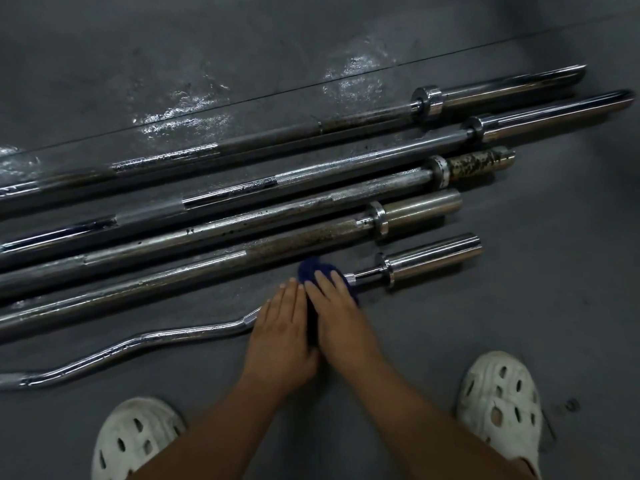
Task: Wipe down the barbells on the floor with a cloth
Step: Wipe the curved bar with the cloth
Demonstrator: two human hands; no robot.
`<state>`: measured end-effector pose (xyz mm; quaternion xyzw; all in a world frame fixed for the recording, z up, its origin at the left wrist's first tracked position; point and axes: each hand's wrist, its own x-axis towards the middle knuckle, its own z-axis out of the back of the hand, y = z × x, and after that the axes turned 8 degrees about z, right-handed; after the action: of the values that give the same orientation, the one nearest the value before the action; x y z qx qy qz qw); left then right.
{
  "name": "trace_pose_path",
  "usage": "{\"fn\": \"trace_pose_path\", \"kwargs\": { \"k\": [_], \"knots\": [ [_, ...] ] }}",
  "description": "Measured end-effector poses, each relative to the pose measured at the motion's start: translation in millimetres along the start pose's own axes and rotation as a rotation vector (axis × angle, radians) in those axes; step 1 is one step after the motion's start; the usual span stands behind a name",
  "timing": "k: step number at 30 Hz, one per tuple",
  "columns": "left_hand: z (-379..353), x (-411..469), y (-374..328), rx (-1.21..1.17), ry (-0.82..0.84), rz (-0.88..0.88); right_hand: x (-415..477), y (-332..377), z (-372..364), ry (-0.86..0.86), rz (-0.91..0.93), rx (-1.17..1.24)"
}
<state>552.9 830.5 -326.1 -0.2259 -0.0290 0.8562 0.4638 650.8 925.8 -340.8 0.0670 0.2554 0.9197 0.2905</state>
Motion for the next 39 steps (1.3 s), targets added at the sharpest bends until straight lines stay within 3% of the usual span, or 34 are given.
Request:
{"fn": "trace_pose_path", "kwargs": {
  "k": [1, 3, 5, 8, 9, 12, 13, 16, 17, 20, 21, 24, 25, 28, 29, 32, 34, 37, 39],
  "knots": [
    [1, 0, 0, -0.003, 0.004, 0.002, 2, -10, 4, -0.020, -0.010, 0.026],
    [1, -1, 1, 0.006, 0.021, 0.003, 0, -23, 13, -0.154, -0.259, 0.084],
    [1, -1, 2, 0.016, 0.015, 0.000, 1, -9, 13, -0.151, -0.375, 0.061],
    [2, -2, -2, 0.002, 0.009, 0.012, 4, 4, 9, -0.029, -0.045, 0.008],
    [3, -2, -2, 0.003, 0.009, 0.015, 7, -5, 13, -0.038, -0.043, 0.001],
    [3, -3, 4, 0.013, 0.020, 0.044, 14, -20, 19, -0.145, -0.353, 0.000],
    [2, -4, 6, 0.013, 0.024, 0.049, 17, -12, 15, -0.121, -0.329, -0.006],
    [1, -7, 7, 0.028, 0.050, 0.051, 12, 2, 0, 0.032, 0.049, -0.032],
    [1, -8, 7, 0.025, 0.049, 0.061, 13, -7, 1, 0.010, 0.059, -0.020],
    [1, -10, 3, 0.018, 0.041, 0.079, 8, -20, 8, -0.098, -0.297, -0.010],
    [0, -10, 3, 0.022, 0.038, 0.082, 7, -11, 7, -0.079, -0.296, -0.025],
    [-1, -12, 2, 0.019, 0.054, 0.093, 2, -1, 3, 0.065, 0.019, -0.038],
    [1, -11, 2, 0.019, 0.060, 0.090, 3, -11, 6, 0.076, 0.047, -0.035],
    [3, -10, 5, 0.053, 0.081, 0.065, 1, -27, 16, -0.034, -0.268, -0.033],
    [5, -10, 6, 0.061, 0.082, 0.067, 2, -16, 17, -0.013, -0.291, -0.061],
    [10, -13, 3, 0.068, 0.090, 0.097, 2, 6, 8, 0.229, 0.017, -0.120],
    [12, -14, 1, 0.075, 0.113, 0.126, 7, -5, 17, 0.239, 0.085, -0.137],
    [14, -18, 1, 0.054, 0.136, 0.181, 10, -13, 27, 0.046, -0.228, -0.143],
    [17, -22, -1, -0.001, 0.174, 0.233, 14, 3, 28, -0.016, -0.265, -0.086]
  ]
}}
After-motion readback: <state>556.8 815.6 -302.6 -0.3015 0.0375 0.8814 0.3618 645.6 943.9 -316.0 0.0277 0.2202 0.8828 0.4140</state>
